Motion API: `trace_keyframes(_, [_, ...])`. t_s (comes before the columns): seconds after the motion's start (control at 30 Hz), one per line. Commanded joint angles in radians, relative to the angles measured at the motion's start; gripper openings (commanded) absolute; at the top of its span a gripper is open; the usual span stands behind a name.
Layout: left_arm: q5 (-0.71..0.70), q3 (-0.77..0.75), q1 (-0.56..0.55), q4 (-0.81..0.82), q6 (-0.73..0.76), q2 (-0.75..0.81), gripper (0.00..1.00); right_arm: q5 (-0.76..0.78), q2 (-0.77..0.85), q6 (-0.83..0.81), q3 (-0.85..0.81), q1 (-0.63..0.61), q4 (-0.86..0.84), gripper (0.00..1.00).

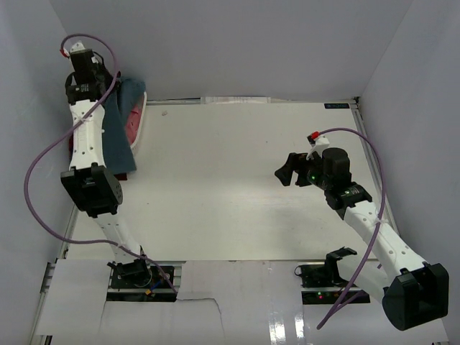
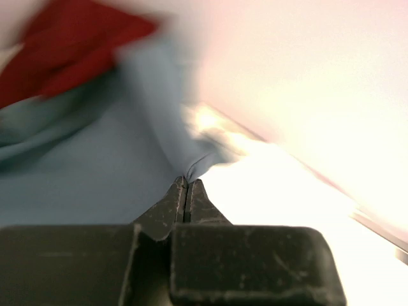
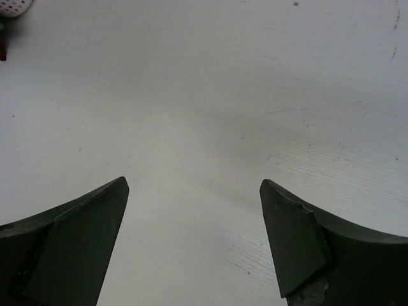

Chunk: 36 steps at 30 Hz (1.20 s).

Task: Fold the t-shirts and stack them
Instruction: Grab crumpled tshirt from bin with the left arm, then move the tshirt to the center of the board

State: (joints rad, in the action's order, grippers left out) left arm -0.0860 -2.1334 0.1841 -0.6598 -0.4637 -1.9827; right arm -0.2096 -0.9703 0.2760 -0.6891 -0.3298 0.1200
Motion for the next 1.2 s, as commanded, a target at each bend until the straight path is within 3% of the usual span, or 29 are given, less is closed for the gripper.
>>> trace_keyframes(0.0, [0.479,0.007,-0.009,0.052,-0.101,0.174,0.00,0.002,-0.007,-0.020,-0.004,-0.008,-0.025,0.90])
trace_keyframes(0.07, [0.749,0.052,-0.053,0.087,-0.144,0.211,0.00,0.013,-0.005,-0.020,-0.010,-0.009,-0.020,0.90])
trace_keyframes(0.2, [0.957,0.174,-0.161,0.195,-0.151,0.332,0.00,0.019,-0.001,-0.020,-0.016,-0.009,-0.013,0.90])
trace_keyframes(0.33, [1.166,0.309,-0.167,0.463,-0.336,0.432,0.00,0.026,-0.002,-0.020,-0.029,-0.012,-0.002,0.90])
trace_keyframes(0.47, [1.298,0.369,-0.201,0.589,-0.475,0.429,0.00,0.053,-0.001,-0.014,-0.047,-0.014,0.007,0.90])
trace_keyframes(0.5, [1.313,0.398,-0.207,0.639,-0.513,0.439,0.00,0.065,0.001,-0.012,-0.050,-0.014,0.012,0.90])
trace_keyframes(0.53, [1.325,0.432,-0.222,0.795,-0.567,0.447,0.00,0.081,0.002,-0.011,-0.055,-0.014,0.021,0.90])
trace_keyframes(0.6, [1.322,0.422,-0.253,0.818,-0.639,0.424,0.00,0.121,0.012,-0.011,-0.062,-0.014,0.027,0.90])
trace_keyframes(0.77, [1.300,0.076,-0.399,0.822,-0.736,0.236,0.00,0.151,0.038,0.002,-0.063,-0.014,0.018,0.90])
trace_keyframes(1.0, [1.269,-0.100,-0.606,0.960,-0.883,0.012,0.00,0.202,0.080,0.025,-0.041,-0.012,0.020,0.90])
trace_keyframes(1.17, [1.270,0.019,-0.646,0.968,-0.840,0.048,0.00,0.321,0.143,0.035,-0.024,-0.012,0.035,0.90])
